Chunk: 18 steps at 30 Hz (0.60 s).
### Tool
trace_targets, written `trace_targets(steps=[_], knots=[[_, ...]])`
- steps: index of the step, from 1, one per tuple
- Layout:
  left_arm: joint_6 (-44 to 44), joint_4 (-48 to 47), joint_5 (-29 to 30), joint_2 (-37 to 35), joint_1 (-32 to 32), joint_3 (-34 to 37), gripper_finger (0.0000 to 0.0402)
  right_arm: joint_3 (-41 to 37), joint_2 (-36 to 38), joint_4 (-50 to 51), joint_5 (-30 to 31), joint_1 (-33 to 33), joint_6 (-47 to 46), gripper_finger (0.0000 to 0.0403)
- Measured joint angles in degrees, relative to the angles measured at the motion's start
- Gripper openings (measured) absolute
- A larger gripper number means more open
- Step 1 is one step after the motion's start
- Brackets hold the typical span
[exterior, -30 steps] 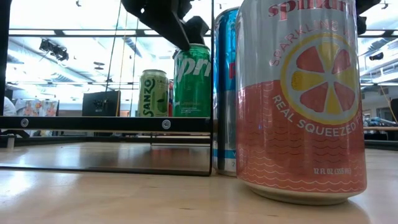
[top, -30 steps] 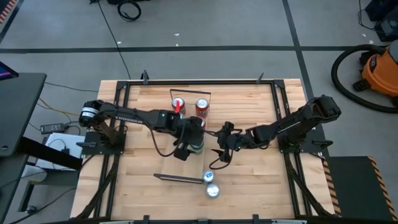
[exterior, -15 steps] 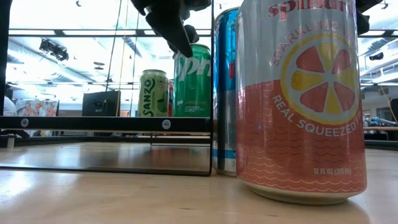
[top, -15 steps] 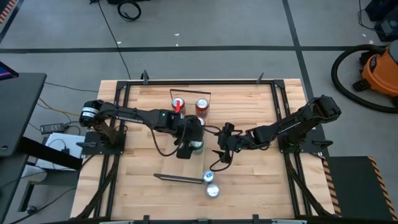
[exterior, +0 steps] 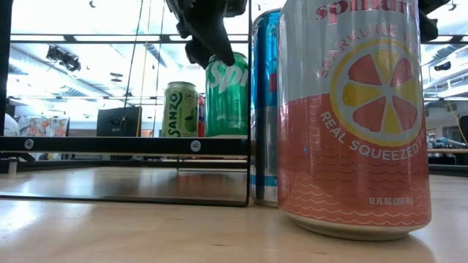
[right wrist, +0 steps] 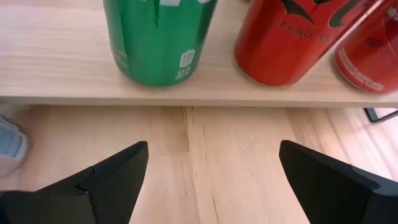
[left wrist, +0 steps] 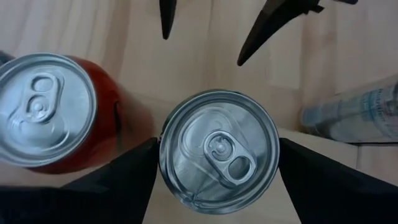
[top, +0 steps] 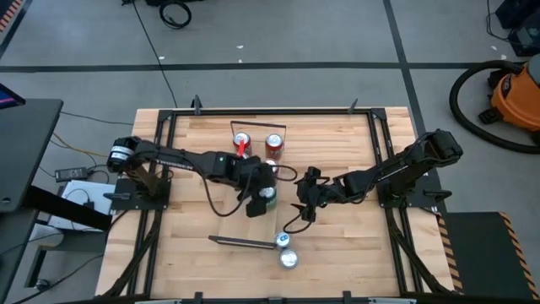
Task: Place canned beverage on shelf
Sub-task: Put the green soda can on the shelf
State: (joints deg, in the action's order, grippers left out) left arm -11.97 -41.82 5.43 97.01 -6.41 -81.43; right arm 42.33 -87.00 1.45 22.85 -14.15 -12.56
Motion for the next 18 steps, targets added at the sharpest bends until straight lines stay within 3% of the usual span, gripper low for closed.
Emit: trace_targets(steps=[7, 18], knots=[[-0.15, -2.84, 8.2, 0.0, -3.23, -0.04, 0.0311, -0.02, 0.79, 3.83, 1.51, 0.0, -2.52, 0.0374], [-3.63, -11.57, 10.7, -2.23, -3.94, 0.03, 0.0311, 0.0, 1.28, 4.17, 1.51, -0.04, -3.55, 0.0374]])
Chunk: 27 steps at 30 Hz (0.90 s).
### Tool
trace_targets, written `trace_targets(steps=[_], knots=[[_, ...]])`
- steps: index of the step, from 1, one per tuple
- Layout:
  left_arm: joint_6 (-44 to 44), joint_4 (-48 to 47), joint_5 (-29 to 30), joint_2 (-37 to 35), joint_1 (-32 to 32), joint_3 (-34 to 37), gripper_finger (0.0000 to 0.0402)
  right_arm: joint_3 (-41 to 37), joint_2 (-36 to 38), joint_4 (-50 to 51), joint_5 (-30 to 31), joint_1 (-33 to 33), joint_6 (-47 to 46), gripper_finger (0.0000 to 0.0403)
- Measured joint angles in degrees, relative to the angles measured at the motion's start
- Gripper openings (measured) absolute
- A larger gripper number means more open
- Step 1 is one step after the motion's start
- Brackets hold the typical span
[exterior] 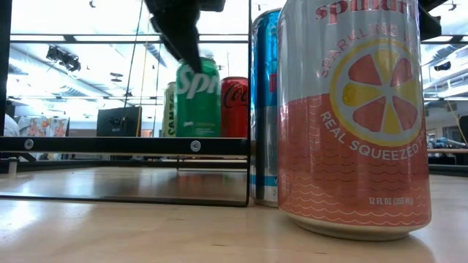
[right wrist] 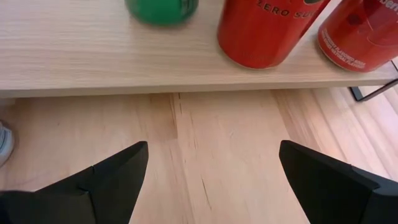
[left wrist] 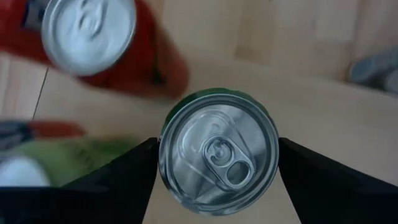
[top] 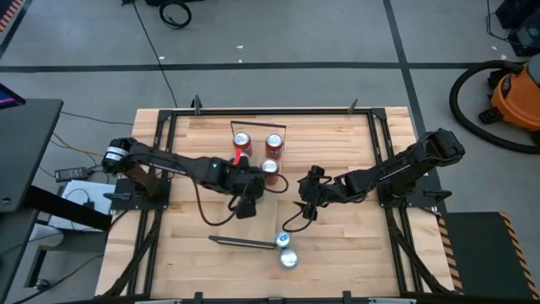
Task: Place canned beverage on shelf
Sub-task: Put the green soda can on the shelf
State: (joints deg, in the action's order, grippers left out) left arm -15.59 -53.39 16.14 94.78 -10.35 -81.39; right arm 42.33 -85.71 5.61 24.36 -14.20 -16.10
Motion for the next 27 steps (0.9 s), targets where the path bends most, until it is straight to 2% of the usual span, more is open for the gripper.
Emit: trace_targets(steps=[8, 27], knots=[[-2.0, -9.45, 0.79, -2.34, 0.84, 0.21, 0.0311, 0.0, 0.0, -0.27, 0.02, -0.87, -0.37, 0.0374], [-3.08, -9.61, 0.71, -2.4, 1.55, 0.16, 0.0314, 0.0, 0.0, -0.4, 0.37, -2.29, 0.6, 0.0374]])
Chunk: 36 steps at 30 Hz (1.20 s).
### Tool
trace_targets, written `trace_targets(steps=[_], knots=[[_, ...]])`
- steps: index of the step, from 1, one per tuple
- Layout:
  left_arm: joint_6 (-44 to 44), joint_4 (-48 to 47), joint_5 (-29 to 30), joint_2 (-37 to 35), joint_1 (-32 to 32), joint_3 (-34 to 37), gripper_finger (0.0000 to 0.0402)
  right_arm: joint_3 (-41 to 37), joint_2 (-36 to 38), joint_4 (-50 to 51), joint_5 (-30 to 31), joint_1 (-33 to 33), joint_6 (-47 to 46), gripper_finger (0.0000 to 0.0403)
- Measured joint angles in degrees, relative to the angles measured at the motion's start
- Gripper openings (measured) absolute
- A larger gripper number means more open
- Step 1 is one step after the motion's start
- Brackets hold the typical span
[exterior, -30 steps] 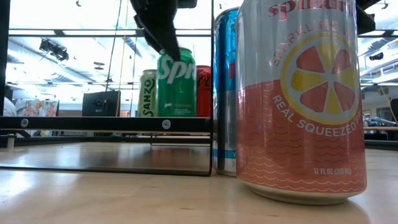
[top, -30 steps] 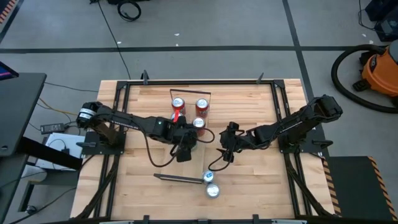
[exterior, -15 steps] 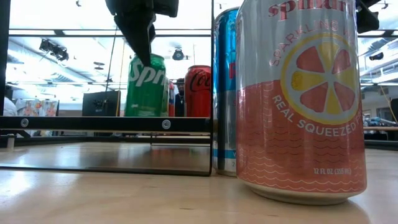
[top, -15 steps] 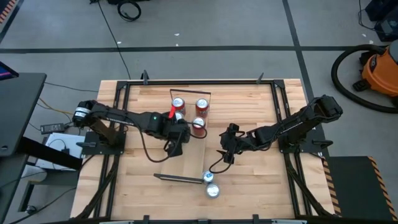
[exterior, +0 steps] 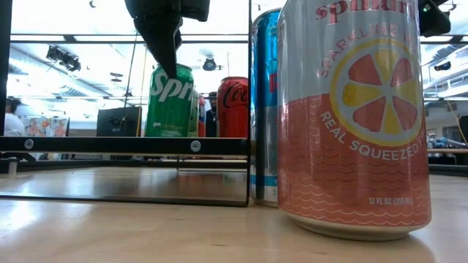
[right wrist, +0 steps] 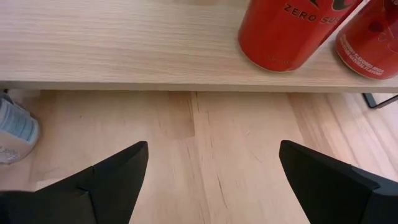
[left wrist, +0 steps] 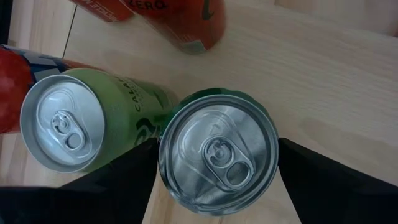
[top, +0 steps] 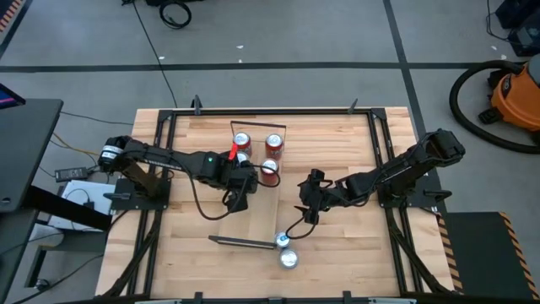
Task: Place canned beverage on shelf
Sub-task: Put the green soda can on the shelf, then put the blue soda can on the shelf
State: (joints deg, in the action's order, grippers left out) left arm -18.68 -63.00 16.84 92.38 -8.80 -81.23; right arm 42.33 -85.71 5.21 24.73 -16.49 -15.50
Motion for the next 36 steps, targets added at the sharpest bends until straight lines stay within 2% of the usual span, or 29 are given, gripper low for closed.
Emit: trace_targets(steps=[16, 23, 29, 36], knots=[[0.33, 0.21, -0.24, -0.04, 0.0, -0.07, 0.0319, 0.0, 0.0, -0.46, 1.17, 0.02, 1.09, 0.0374], [-0.03, 0.41, -0.2, -0.2, 0.43, -0.2, 0.0392, 0.0, 0.0, -2.55, 2.26, 0.02, 2.17, 0.0374], [0.25, 0.16, -0.17, -0.2, 0.79, -0.37, 0.0379, 0.0, 0.0, -3.41, 2.64, 0.0, 3.5, 0.0374], [3.24, -1.88, -0.17, -0.2, 0.54, -5.99, 0.0378, 0.0, 0.0, -3.39, 2.66, 0.0, 3.51, 0.0374]])
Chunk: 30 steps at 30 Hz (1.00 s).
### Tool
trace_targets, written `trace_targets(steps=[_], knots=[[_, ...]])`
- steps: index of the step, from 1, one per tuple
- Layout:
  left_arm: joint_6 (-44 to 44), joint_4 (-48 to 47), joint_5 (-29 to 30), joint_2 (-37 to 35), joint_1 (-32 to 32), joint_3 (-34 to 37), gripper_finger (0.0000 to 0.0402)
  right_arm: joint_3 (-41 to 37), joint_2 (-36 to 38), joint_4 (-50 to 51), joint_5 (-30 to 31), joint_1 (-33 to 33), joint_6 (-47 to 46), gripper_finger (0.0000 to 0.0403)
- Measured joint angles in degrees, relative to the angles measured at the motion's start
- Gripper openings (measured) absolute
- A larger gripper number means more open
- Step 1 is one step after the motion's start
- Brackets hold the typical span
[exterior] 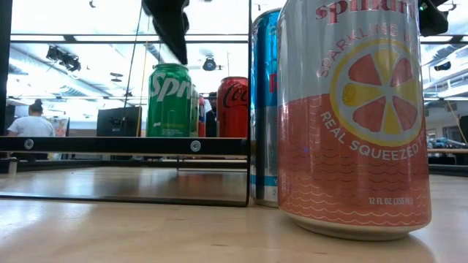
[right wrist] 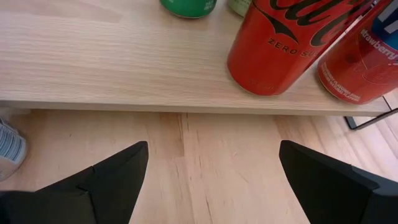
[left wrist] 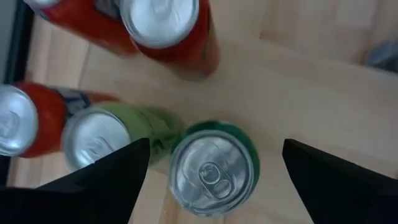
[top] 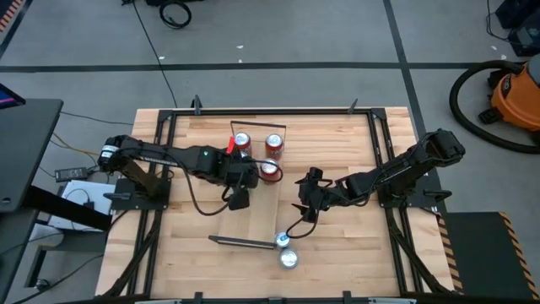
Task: Place canned beverage on shelf
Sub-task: Put the blue soda can on the shelf
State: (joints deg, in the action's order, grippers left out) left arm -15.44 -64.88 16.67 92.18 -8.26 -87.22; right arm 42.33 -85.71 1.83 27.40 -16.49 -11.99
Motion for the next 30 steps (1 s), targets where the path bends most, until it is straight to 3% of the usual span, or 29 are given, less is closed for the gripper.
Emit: trace_targets(steps=[7, 15, 25, 30], knots=[[3.02, 4.49, -3.33, 0.0, -2.27, -5.47, 0.0378, 0.0, 0.0, 0.45, 0.44, 0.0, -0.36, 0.0374], [8.65, 18.36, -6.08, 0.11, -8.46, -0.95, 0.0378, 0.04, 0.0, 0.37, -1.79, -5.19, -0.37, 0.0374], [3.03, 24.88, -6.05, 0.11, -12.9, 0.68, 0.0378, 3.43, 0.02, 2.33, -1.3, -13.31, -0.36, 0.0374], [-0.25, 26.31, -6.03, 0.74, -14.6, 0.68, 0.0378, 3.43, 0.14, 2.31, 1.95, -16.95, -0.9, 0.0374]])
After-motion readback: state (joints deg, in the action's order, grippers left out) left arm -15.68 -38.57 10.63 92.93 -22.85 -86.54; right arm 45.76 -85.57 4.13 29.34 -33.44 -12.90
